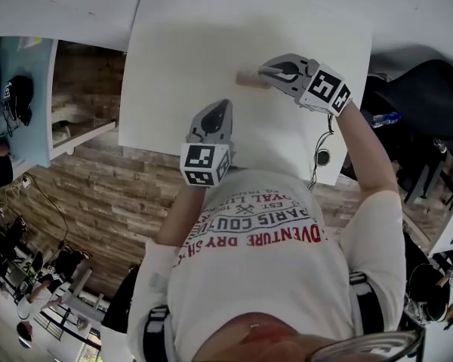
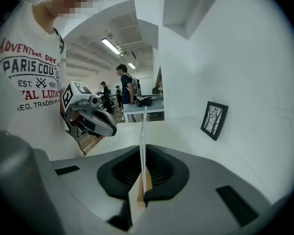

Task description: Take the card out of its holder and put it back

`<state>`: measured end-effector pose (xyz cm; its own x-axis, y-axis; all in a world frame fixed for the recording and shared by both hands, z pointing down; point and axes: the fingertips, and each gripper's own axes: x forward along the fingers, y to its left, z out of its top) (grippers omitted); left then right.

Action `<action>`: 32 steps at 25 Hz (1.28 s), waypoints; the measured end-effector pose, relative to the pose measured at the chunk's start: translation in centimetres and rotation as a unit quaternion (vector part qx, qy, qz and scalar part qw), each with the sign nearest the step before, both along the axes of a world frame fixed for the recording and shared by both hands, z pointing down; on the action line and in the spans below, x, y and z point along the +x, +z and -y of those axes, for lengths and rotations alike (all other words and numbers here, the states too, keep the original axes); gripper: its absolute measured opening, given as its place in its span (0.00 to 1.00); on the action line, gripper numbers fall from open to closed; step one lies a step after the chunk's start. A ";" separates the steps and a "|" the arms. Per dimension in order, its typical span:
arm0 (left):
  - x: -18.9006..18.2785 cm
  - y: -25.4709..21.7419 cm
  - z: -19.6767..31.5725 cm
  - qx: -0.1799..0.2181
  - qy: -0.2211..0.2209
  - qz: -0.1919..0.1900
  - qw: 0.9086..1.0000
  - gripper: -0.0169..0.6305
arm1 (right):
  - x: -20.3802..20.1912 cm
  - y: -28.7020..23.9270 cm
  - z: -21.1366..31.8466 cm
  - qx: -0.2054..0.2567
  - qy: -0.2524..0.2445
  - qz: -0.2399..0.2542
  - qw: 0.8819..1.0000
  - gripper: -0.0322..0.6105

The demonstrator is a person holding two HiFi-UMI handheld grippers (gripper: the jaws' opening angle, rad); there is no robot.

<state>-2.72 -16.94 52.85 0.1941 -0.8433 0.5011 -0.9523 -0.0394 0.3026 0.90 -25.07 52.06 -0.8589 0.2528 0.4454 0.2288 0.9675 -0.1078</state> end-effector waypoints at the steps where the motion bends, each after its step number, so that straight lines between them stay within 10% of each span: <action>1: -0.1 0.0 0.0 -0.001 -0.001 0.000 1.000 0.06 | -0.1 0.0 0.0 0.000 -0.005 -0.001 1.000 0.11; 32: -0.9 1.0 0.6 -0.015 -0.002 0.006 1.000 0.06 | 0.5 4.9 -0.5 -0.016 -0.015 -0.044 0.999 0.11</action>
